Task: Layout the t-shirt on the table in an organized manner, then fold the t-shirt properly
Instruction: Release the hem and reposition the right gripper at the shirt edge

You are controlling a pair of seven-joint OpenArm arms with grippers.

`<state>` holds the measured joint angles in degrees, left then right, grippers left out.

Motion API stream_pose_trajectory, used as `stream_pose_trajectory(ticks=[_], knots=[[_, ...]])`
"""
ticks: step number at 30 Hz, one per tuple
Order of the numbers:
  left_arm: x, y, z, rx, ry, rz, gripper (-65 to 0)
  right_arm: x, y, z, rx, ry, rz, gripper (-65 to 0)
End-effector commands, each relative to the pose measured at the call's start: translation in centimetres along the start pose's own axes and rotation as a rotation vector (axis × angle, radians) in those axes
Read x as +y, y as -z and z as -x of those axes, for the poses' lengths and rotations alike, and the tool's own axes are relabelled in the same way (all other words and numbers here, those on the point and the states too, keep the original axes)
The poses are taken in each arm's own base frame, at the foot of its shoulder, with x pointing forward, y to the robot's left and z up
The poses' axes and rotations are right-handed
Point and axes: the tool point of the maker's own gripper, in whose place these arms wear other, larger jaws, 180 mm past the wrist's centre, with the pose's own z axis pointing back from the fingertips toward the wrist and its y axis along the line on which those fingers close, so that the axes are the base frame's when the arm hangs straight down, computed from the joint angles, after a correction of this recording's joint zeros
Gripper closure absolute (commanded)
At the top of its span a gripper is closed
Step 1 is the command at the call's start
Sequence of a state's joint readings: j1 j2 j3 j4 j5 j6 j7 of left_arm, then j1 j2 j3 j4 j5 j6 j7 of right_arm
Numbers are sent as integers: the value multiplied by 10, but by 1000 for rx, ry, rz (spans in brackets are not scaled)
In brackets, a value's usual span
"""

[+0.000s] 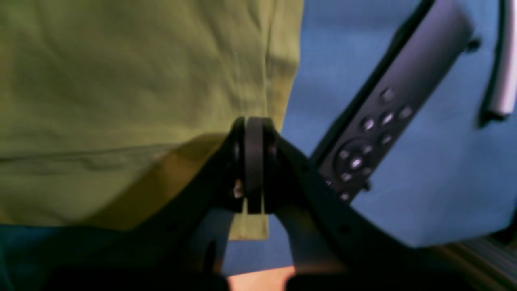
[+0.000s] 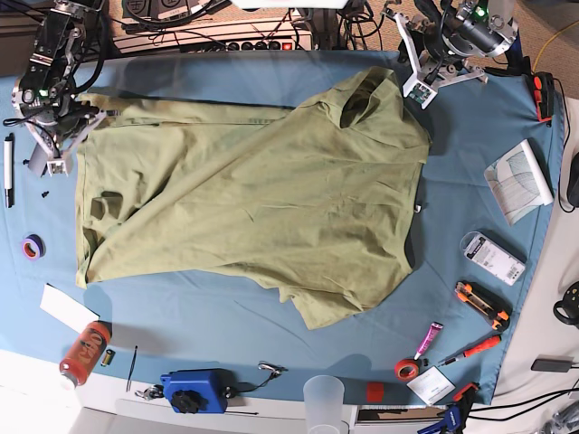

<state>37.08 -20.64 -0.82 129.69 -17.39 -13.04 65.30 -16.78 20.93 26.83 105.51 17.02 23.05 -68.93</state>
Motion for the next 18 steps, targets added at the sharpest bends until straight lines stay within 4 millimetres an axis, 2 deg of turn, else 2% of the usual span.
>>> stream_pose_trajectory(ticks=[1,5,12,15,16,18], knots=[[-1,-4,-6,-29,4,0,-168,-7,-9,-14,-41,-22,26,0],[-1,-4,-6,-29,5,0,-168,-4,-21,-22,-77,-63,33,0],[-1,-4,-6,-29,5,0,-168,-4,-21,-20,-70,-64,35,-10],[-1,-4,-6,-29,5,0,-168,-4,-20,-17,-51,-63,34,-187],[-1,-4,-6,-29,5,0,-168,-4,-20,-17,-52,-62,34,-224],[-1,-4,-6,-29,5,0,-168,-4,-17,-16,-56,-55,31,-232]])
